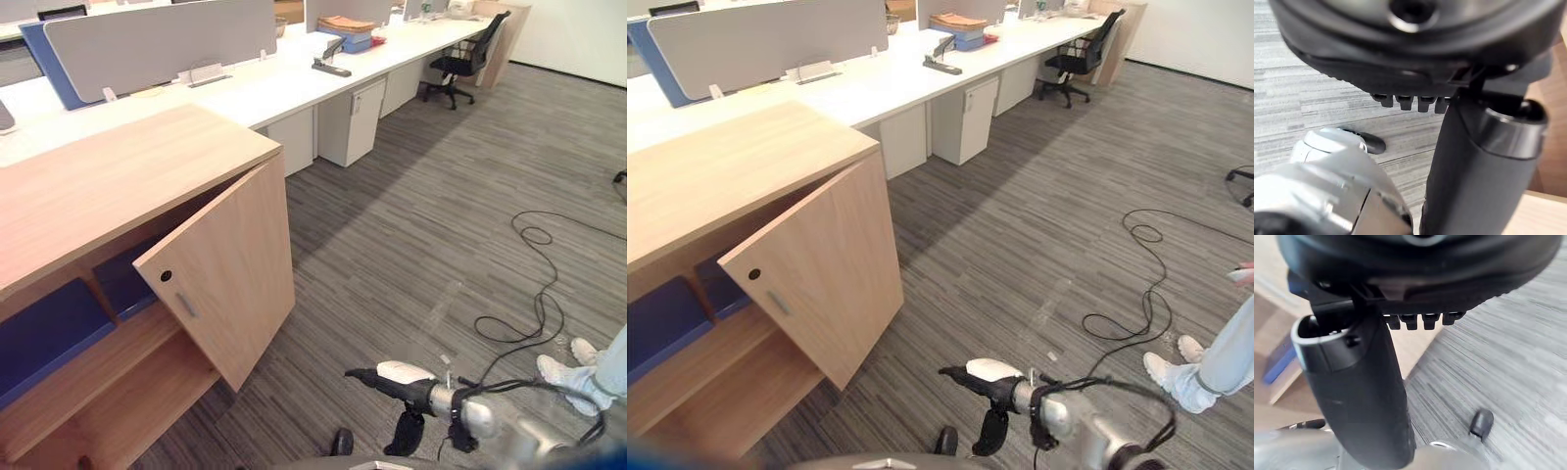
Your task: Walk over to the cabinet, pick up the folder, carry it to the office cabinet, place the folder inside the office cabinet, then close the office cabinet door
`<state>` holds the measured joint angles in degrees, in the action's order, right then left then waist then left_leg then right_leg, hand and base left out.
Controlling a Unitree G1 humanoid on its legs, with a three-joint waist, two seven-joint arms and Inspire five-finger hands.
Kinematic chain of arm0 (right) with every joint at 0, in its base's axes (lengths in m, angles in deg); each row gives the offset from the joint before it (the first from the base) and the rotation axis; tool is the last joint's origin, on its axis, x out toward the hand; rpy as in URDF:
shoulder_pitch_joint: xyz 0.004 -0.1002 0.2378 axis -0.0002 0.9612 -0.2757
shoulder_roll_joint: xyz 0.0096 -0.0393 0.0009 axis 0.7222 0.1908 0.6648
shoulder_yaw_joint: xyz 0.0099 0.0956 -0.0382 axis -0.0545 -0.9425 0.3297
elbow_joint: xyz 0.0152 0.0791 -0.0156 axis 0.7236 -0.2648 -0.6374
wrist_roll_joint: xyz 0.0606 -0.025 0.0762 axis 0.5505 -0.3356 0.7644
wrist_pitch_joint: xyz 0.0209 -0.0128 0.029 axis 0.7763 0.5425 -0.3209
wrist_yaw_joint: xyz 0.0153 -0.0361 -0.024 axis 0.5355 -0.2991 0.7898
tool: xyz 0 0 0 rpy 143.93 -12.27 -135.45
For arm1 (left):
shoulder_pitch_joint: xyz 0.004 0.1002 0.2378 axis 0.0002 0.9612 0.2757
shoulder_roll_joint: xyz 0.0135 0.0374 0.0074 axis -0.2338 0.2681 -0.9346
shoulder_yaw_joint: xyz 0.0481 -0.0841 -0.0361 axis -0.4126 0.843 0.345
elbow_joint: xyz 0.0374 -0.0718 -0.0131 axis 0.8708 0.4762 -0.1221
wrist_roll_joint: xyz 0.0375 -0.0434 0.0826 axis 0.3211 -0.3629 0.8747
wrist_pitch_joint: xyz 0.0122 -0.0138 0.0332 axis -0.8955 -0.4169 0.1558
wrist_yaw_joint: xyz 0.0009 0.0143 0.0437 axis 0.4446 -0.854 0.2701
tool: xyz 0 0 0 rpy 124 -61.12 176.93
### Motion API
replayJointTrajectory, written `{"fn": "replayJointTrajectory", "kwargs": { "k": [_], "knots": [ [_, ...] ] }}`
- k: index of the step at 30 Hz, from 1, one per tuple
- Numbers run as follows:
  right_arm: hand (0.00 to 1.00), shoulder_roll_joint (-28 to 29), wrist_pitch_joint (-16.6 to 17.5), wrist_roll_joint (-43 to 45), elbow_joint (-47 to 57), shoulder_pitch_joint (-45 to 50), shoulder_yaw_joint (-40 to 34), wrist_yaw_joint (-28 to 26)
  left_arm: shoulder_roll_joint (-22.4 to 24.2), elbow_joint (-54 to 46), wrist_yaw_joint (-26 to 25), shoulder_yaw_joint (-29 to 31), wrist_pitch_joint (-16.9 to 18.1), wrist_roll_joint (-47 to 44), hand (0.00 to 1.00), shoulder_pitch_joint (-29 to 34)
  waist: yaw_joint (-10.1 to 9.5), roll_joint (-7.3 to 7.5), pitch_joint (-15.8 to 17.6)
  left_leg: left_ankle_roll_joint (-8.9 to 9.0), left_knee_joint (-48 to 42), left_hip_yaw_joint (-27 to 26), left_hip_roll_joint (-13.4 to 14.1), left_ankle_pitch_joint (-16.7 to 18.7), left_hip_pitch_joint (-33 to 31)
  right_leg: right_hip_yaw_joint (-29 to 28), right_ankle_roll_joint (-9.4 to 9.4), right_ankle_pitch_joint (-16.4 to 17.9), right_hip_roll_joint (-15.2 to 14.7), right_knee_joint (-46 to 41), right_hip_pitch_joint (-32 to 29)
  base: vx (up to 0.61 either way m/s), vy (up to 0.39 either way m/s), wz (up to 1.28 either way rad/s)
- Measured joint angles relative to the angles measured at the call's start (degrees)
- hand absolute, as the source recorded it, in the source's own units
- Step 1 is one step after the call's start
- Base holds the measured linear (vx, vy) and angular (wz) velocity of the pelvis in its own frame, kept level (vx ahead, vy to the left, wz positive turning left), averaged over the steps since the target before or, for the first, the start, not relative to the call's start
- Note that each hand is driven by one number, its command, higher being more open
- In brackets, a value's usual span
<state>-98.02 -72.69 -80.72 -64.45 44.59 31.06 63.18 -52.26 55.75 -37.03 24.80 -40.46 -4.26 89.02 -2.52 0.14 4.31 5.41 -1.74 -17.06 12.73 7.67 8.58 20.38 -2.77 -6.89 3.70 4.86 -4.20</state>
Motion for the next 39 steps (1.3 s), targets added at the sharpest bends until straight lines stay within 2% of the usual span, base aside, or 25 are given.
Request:
{"fn": "replayJointTrajectory", "kwargs": {
  "k": [1,2,5,7,9,10,11,12,13,14,15,17,18,19,20,23,26,28,29,30,33,34,35,37,39],
  "knots": [
    [1.0,1.94,-0.85,-0.07,-2.49,0.03,-1.9,0.84,0.83,-0.07,-0.18,-0.85,0.05,0.0,1.0,-0.02,0.0,-1.34,-0.31,-0.48,0.66,1.09,1.33,-0.15,-0.28,0.83,-0.47,0.53,0.31,-1.09,-0.3,0.04,0.002,0.47],
    [1.0,5.93,-2.01,-0.09,-7.06,-0.03,-6.28,2.87,1.53,-0.99,-0.55,-2.38,0.32,-0.04,1.0,-0.27,1.42,-0.78,0.33,1.36,-0.48,2.84,0.89,-0.57,-0.87,0.77,-3.28,3.12,-1.73,-6.93,-0.39,0.07,0.039,0.66],
    [1.0,14.46,-6.98,0.36,-18.68,0.18,-13.5,8.55,1.77,-2.57,-0.7,-5.04,0.34,-0.39,1.0,-0.42,1.2,-1.63,-0.18,1.12,-0.98,7.13,0.61,-1.01,-2.3,5.94,-2.67,2.86,-1.94,-2.94,2.63,0.06,-0.039,0.94],
    [1.0,17.85,-9.73,3.79,-22.94,0.69,-18.0,11.51,1.75,-3.3,-1.07,-5.97,0.35,-0.42,1.0,-0.49,1.14,-1.37,0.06,0.46,-4.02,10.42,-2.29,-1.02,-4.06,10.24,-2.45,3.71,-4.56,-4.34,3.31,0.02,0.003,1.02],
    [1.0,18.44,-11.09,7.24,-24.16,1.14,-21.5,13.35,1.17,-3.96,-1.73,-7.94,0.58,-0.45,1.0,-0.79,1.0,-0.06,1.1,-1.25,-10.16,12.59,-9.14,-0.07,-5.27,17.02,0.58,8.95,-11.89,-15.17,2.71,-0.05,0.177,1.68],
    [1.0,18.15,-11.48,8.93,-24.03,2.27,-24.25,15.07,0.89,-3.76,-2.03,-9.26,0.83,-0.32,1.0,-1.04,1.63,-0.4,1.33,-1.7,-11.24,15.19,-12.28,0.06,-5.36,19.88,1.09,11.33,-16.51,-25.21,2.06,-0.06,0.224,2.19],
    [1.0,17.65,-11.46,9.55,-24.18,2.27,-26.0,15.9,1.06,-3.81,-2.58,-10.02,1.04,-0.31,1.0,-1.26,1.63,-1.61,1.55,-6.15,-11.35,17.41,-12.72,0.89,-5.71,18.4,0.8,12.15,-18.06,-31.27,0.3,-0.07,0.185,2.05],
    [1.0,18.31,-12.2,10.76,-25.89,1.45,-27.67,17.24,0.45,-3.78,-3.17,-10.05,1.11,-0.37,1.0,-2.1,0.45,-0.89,2.07,-6.33,-11.84,20.01,-13.76,0.59,-5.76,10.94,1.54,13.8,-20.94,-38.6,-2.13,-0.07,0.107,1.53],
    [1.0,18.53,-12.24,11.91,-26.53,1.37,-28.26,17.73,0.33,-3.78,-3.58,-10.26,1.12,-0.36,1.0,-2.06,0.35,-0.77,2.11,-6.07,-11.62,22.32,-14.08,-0.01,-6.27,7.69,2.02,14.73,-21.25,-39.87,-2.62,-0.08,0.036,1.88],
    [1.0,18.8,-12.29,13.82,-27.7,1.28,-29.07,18.74,-0.04,-3.91,-3.96,-11.13,1.17,-0.36,1.0,-2.17,0.32,-0.56,2.2,-5.81,-11.28,27.02,-15.04,-0.94,-8.0,0.58,4.16,15.78,-20.91,-39.03,-2.88,-0.03,-0.095,2.11],
    [1.0,19.62,-12.37,14.41,-29.12,0.82,-30.6,19.51,-0.39,-4.02,-4.04,-11.21,1.17,-0.44,1.0,-2.25,0.03,0.02,2.15,-5.03,-9.89,31.11,-16.33,-2.09,-9.88,-7.81,5.88,16.45,-19.9,-34.59,-2.34,-0.02,-0.151,2.09],
    [1.0,20.87,-12.78,16.01,-30.68,0.37,-31.9,20.04,-1.43,-4.11,-4.58,-12.32,1.13,-0.34,1.0,-2.44,0.12,1.83,1.36,-3.96,-7.94,37.44,-19.43,-3.82,-12.98,-16.18,8.95,16.31,-19.51,-26.0,0.17,0.01,-0.262,2.14],
    [1.0,23.21,-13.2,16.85,-33.28,-0.82,-32.78,19.86,-2.45,-4.76,-5.4,-12.39,1.12,0.06,1.0,-2.56,-0.7,4.13,1.61,-2.15,-6.71,41.34,-21.69,-6.86,-15.02,-13.22,14.03,18.05,-21.11,-18.78,3.91,0.02,-0.393,2.37],
    [1.0,23.82,-13.43,18.11,-34.44,-2.17,-32.84,19.68,-1.59,-4.7,-6.33,-12.1,0.57,0.05,1.0,-2.03,-0.82,2.49,1.84,-1.11,-6.42,45.06,-20.37,-7.76,-15.33,-9.34,12.71,17.7,-19.27,-16.65,5.93,0.03,-0.392,1.69],
    [1.0,24.08,-13.43,18.11,-34.46,-2.29,-32.8,19.71,-1.3,-4.71,-6.63,-12.03,0.51,0.04,1.0,-1.72,-0.91,2.1,1.88,-0.68,-6.43,46.15,-19.77,-8.1,-15.26,-8.2,12.29,17.57,-18.37,-15.99,6.89,0.07,-0.312,0.97],
    [1.0,27.54,-12.83,18.24,-34.89,-2.3,-32.55,19.47,-1.24,-4.98,-7.54,-11.15,0.87,-1.21,1.0,-1.01,-2.29,2.37,1.77,1.24,-7.88,50.02,-16.73,-6.87,-15.46,-3.89,10.44,16.52,-13.6,-11.98,10.96,0.11,-0.283,0.53],
    [1.0,27.6,-12.04,19.58,-35.2,-2.3,-33.01,19.96,-0.3,-5.86,-8.49,-8.01,1.72,-3.77,1.0,-2.0,-2.81,3.1,2.98,2.32,-7.99,52.19,-16.18,-7.61,-16.39,0.91,9.04,16.98,-11.58,-11.08,13.07,0.07,-0.242,0.67],
    [1.0,27.48,-11.93,20.93,-35.35,-1.58,-35.3,20.34,-0.27,-6.22,-8.96,-7.65,1.92,-4.62,1.0,-3.0,-2.73,3.91,3.22,0.89,-7.05,49.08,-16.68,-10.41,-17.98,5.29,8.77,17.59,-12.1,-11.01,13.84,0.0,-0.155,1.13],
    [1.0,27.21,-12.02,20.98,-35.51,-1.27,-37.49,20.86,-0.23,-6.87,-9.52,-7.53,2.53,-4.83,1.0,-3.14,-2.68,4.16,4.03,-3.28,-6.45,39.45,-15.56,-10.11,-18.56,8.33,8.5,17.7,-12.25,-10.76,14.44,-0.02,-0.115,1.4],
    [1.0,26.7,-11.95,21.02,-35.27,-1.33,-38.37,21.19,0.08,-6.88,-10.52,-7.42,2.51,-4.79,1.0,-3.97,-2.56,4.28,4.88,-5.62,-11.73,27.11,-13.08,-8.44,-22.07,11.51,8.46,17.73,-12.62,-10.73,14.62,-0.02,-0.09,1.13],
    [1.0,25.66,-11.92,22.44,-35.25,-1.22,-39.81,21.25,0.98,-6.9,-11.64,-5.83,2.46,-4.81,1.0,-3.85,-2.5,4.29,5.64,-6.07,-24.36,4.05,-7.36,-2.04,-24.4,17.33,9.28,18.06,-14.48,-11.44,16.23,0.13,0.036,0.97],
    [1.0,25.62,-11.94,22.9,-35.27,-1.16,-40.54,21.25,1.07,-6.9,-11.85,-5.74,2.48,-4.82,1.0,-3.81,-2.42,4.12,5.62,-6.51,-24.81,1.11,-6.9,-0.6,-23.89,18.18,9.94,18.42,-14.99,-11.99,16.44,0.28,0.188,0.98],
    [1.0,25.66,-11.99,23.6,-35.3,-1.24,-42.32,21.31,1.25,-6.95,-11.95,-5.75,2.52,-4.87,1.0,-3.59,-2.1,2.97,5.75,-8.52,-23.78,-2.42,-7.15,1.32,-23.67,19.82,11.24,19.36,-15.38,-13.92,16.39,0.23,0.192,1.04],
    [1.0,27.1,-12.0,26.03,-35.34,-1.36,-44.99,21.35,1.05,-7.51,-12.03,-5.73,2.74,-5.62,1.0,-4.05,-2.26,4.51,6.27,-9.54,-19.72,-0.69,-11.46,0.21,-23.03,21.91,10.94,20.1,-17.81,-14.89,16.14,0.21,0.159,1.0],
    [1.0,29.01,-11.82,29.4,-35.29,-1.05,-47.43,21.18,1.06,-8.24,-12.2,-5.26,2.73,-7.44,1.0,-3.68,-2.18,5.39,5.76,-10.61,-10.21,2.55,-16.95,-4.45,-19.57,21.47,9.31,20.41,-18.7,-13.42,16.53,0.19,0.059,0.92]
  ]
}}
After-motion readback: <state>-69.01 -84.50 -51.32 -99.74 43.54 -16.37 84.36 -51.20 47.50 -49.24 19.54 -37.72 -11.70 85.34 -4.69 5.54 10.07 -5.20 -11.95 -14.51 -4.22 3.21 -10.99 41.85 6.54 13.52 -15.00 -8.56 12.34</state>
